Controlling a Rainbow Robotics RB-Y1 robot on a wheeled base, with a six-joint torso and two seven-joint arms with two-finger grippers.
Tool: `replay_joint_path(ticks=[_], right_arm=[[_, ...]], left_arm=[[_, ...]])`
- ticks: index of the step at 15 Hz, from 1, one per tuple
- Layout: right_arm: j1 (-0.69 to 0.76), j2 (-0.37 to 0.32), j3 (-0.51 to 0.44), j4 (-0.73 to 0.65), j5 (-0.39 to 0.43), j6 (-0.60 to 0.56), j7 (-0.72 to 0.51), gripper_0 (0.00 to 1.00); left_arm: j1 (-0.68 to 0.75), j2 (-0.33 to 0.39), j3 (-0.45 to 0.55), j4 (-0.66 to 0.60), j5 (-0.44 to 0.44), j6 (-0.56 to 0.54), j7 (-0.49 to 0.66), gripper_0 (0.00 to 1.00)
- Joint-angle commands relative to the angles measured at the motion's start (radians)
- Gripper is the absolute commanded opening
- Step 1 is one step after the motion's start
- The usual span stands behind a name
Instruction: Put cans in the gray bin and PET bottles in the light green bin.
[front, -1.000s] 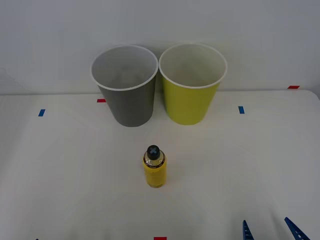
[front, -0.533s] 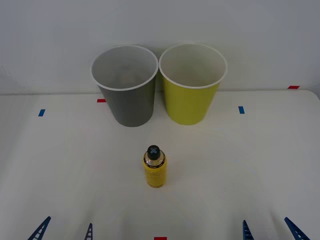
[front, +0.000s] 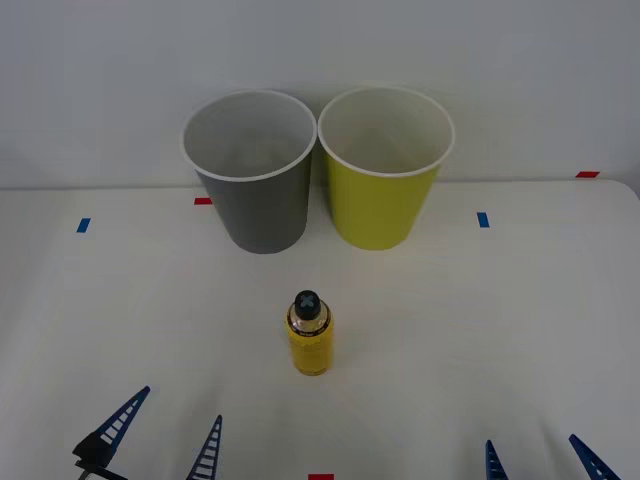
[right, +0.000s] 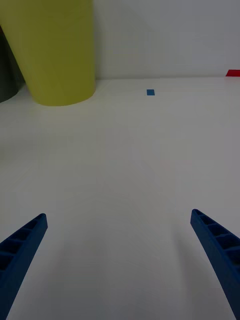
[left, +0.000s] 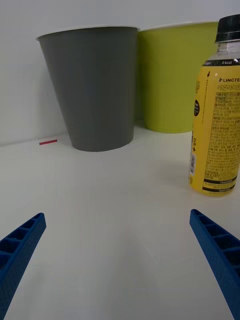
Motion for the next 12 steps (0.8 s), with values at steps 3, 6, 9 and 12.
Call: replay_joint_path(ticks=[3, 6, 9, 12], right_arm=[[0.0, 0.0, 0.0, 0.0, 0.0, 0.0, 0.0, 1.0], [0.0, 0.0, 0.0, 0.0, 0.0, 0.0, 0.0, 1.0], [0.0, 0.0, 0.0, 0.0, 0.0, 0.0, 0.0, 1.0], [0.0, 0.0, 0.0, 0.0, 0.0, 0.0, 0.0, 1.0]], left_arm=[[-0.114, 0.09, -0.137, 0.0, 0.04, 0.02, -0.002, 1.0], [-0.186, 0.118, -0.197, 0.0, 0.066, 0.024, -0.002, 1.0], [-0.25, 0.119, -0.224, 0.0, 0.086, 0.063, -0.011, 1.0], [-0.314, 0.098, -0.257, -0.002, 0.095, 0.106, -0.021, 1.0]])
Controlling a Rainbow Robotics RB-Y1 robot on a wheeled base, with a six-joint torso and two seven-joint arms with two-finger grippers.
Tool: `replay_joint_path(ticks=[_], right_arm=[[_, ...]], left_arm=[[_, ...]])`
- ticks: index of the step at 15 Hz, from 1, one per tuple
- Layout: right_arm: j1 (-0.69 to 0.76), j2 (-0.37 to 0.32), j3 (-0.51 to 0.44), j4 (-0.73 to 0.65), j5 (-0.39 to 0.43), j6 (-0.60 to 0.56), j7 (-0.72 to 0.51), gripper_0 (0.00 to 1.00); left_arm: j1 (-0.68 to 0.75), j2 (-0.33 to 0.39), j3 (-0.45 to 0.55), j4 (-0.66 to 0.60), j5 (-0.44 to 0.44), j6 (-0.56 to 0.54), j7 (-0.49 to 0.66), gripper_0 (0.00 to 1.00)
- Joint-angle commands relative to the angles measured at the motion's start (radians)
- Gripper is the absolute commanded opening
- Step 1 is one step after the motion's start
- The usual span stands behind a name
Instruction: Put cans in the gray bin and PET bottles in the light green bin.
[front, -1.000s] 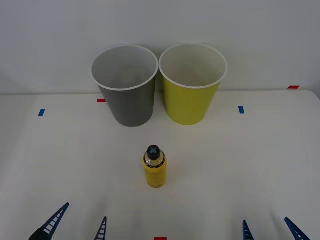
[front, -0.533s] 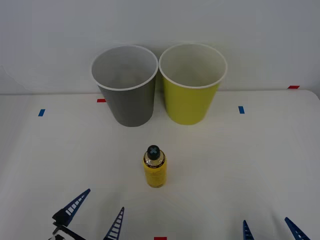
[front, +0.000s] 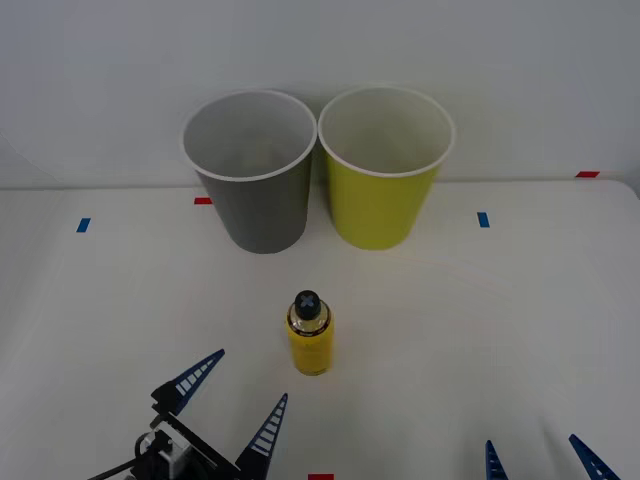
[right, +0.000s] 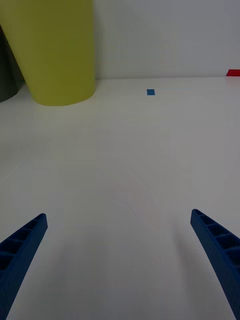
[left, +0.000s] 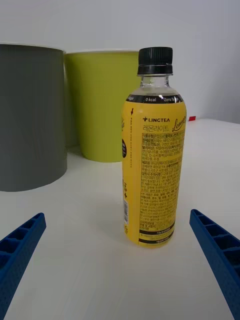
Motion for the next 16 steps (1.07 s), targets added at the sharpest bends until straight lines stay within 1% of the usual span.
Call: replay_joint_path(ticks=[1, 5, 10, 16], right_arm=[[0.0, 0.0, 0.0, 0.0, 0.0, 0.0, 0.0, 1.0], [0.0, 0.0, 0.0, 0.0, 0.0, 0.0, 0.0, 1.0], [0.0, 0.0, 0.0, 0.0, 0.0, 0.0, 0.0, 1.0], [0.0, 0.0, 0.0, 0.0, 0.0, 0.0, 0.0, 1.0]], left_arm=[[-0.07, -0.034, -0.029, 0.0, 0.012, 0.061, -0.007, 1.0], [-0.139, -0.091, -0.054, -0.002, 0.025, 0.127, -0.014, 1.0], [-0.186, -0.109, -0.089, -0.002, 0.054, 0.164, -0.016, 1.0], [-0.225, -0.151, -0.092, 0.0, 0.071, 0.215, -0.022, 1.0]])
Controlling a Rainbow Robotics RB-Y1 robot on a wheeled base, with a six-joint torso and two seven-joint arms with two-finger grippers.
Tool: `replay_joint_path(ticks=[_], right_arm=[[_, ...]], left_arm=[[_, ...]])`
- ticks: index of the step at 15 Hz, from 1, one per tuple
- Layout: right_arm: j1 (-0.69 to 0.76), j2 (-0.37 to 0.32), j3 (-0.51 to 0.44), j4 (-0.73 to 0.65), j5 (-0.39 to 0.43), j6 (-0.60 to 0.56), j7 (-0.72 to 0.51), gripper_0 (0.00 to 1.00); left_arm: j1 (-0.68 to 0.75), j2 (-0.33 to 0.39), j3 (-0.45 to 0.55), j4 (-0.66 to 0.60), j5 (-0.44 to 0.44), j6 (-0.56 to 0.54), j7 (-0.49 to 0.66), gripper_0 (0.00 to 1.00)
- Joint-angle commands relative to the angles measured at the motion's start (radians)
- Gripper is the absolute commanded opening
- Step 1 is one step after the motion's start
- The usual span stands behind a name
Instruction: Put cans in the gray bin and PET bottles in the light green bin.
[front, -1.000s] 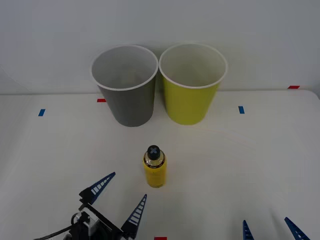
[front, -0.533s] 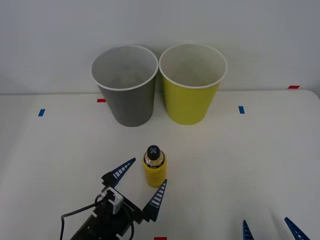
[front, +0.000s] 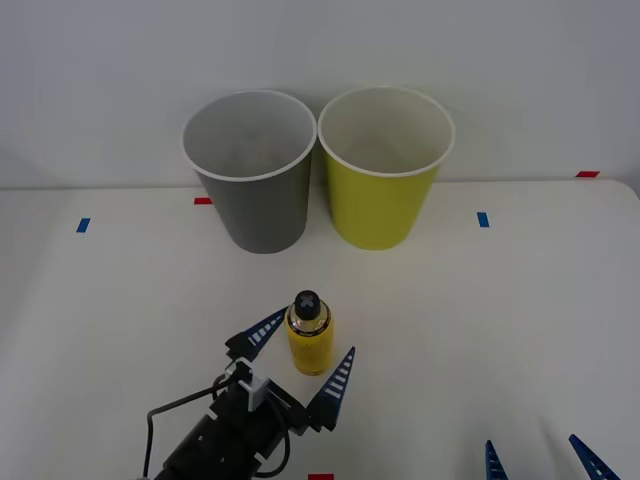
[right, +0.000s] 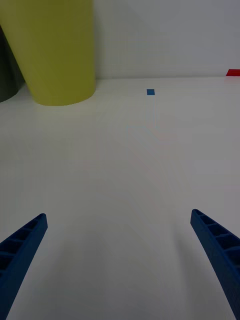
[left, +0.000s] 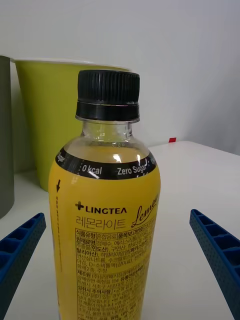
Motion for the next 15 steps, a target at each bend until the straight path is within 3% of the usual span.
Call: replay_joint_path(ticks=[1, 10, 11, 12, 13, 15], right_arm=[[0.0, 0.0, 0.0, 0.0, 0.0, 0.0, 0.0, 1.0], [0.0, 0.0, 0.0, 0.0, 0.0, 0.0, 0.0, 1.0], [0.0, 0.0, 0.0, 0.0, 0.0, 0.0, 0.0, 1.0], [0.0, 0.0, 0.0, 0.0, 0.0, 0.0, 0.0, 1.0], [0.0, 0.0, 0.0, 0.0, 0.0, 0.0, 0.0, 1.0], [0.0, 0.0, 0.0, 0.0, 0.0, 0.0, 0.0, 1.0]], left_arm=[[-0.03, -0.019, 0.0, 0.001, 0.007, 0.046, -0.007, 1.0], [-0.104, -0.017, 0.0, 0.0, 0.016, 0.111, -0.01, 1.0], [-0.104, -0.017, 0.0, 0.0, 0.012, 0.111, -0.012, 0.95], [-0.104, -0.017, 0.0, 0.0, 0.007, 0.111, -0.013, 0.43], [-0.104, -0.017, 0.0, 0.001, 0.001, 0.112, -0.016, 0.07], [-0.104, -0.016, 0.0, 0.0, -0.008, 0.123, -0.024, 0.01]])
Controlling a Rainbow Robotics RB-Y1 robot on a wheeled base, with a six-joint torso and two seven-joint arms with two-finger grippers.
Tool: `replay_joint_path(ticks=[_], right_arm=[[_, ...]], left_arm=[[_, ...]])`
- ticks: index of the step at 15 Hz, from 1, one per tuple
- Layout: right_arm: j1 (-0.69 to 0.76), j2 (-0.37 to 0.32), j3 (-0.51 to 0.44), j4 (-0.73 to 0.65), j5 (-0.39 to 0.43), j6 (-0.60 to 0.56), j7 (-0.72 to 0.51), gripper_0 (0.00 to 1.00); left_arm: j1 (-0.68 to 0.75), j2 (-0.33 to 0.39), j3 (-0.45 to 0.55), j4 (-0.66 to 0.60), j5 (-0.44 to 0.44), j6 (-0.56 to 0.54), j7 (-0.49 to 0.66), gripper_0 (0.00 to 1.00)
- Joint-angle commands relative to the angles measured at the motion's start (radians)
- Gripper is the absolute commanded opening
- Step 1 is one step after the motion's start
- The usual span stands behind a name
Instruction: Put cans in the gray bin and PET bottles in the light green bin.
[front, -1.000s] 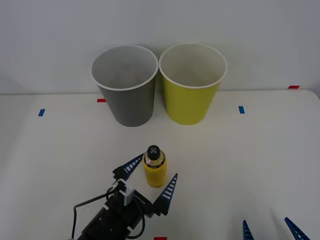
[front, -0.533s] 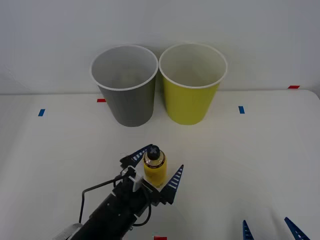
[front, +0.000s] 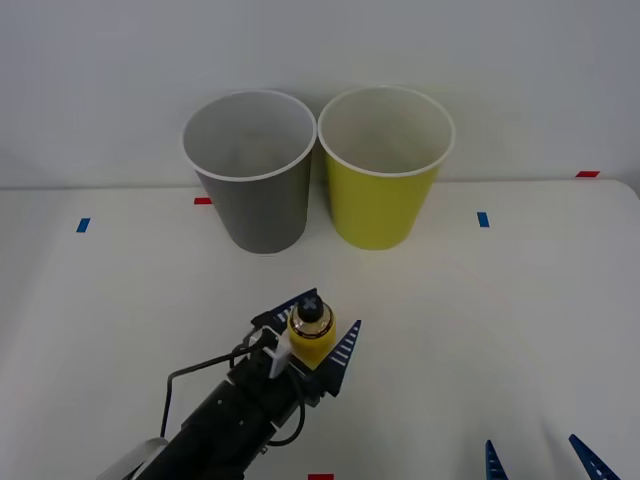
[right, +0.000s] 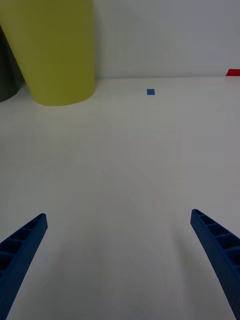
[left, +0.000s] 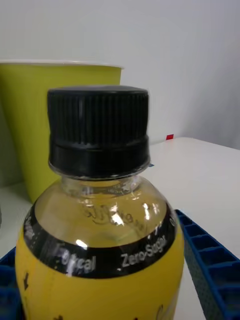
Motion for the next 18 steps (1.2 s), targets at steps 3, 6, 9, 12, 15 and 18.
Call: replay_joint_path(ticks=[3, 6, 9, 12, 15, 18], right_arm=[[0.0, 0.0, 0.0, 0.0, 0.0, 0.0, 0.0, 1.0], [0.0, 0.0, 0.0, 0.0, 0.0, 0.0, 0.0, 1.0], [0.0, 0.0, 0.0, 0.0, 0.0, 0.0, 0.0, 1.0], [0.0, 0.0, 0.0, 0.0, 0.0, 0.0, 0.0, 1.0], [0.0, 0.0, 0.0, 0.0, 0.0, 0.0, 0.0, 1.0], [0.0, 0.0, 0.0, 0.0, 0.0, 0.0, 0.0, 1.0]], left_arm=[[-0.006, 0.015, 0.0, -0.001, -0.017, 0.026, -0.011, 0.0], [-0.009, 0.035, 0.003, -0.051, -0.019, 0.107, -0.009, 0.0], [-0.009, 0.098, 0.04, -0.2, -0.01, 0.311, -0.002, 0.0], [-0.009, 0.137, 0.106, -0.367, 0.013, 0.524, 0.02, 0.0], [-0.009, 0.144, 0.215, -0.594, 0.045, 0.859, 0.047, 0.0], [-0.009, 0.091, 0.339, -0.814, 0.115, 1.212, 0.069, 0.0]])
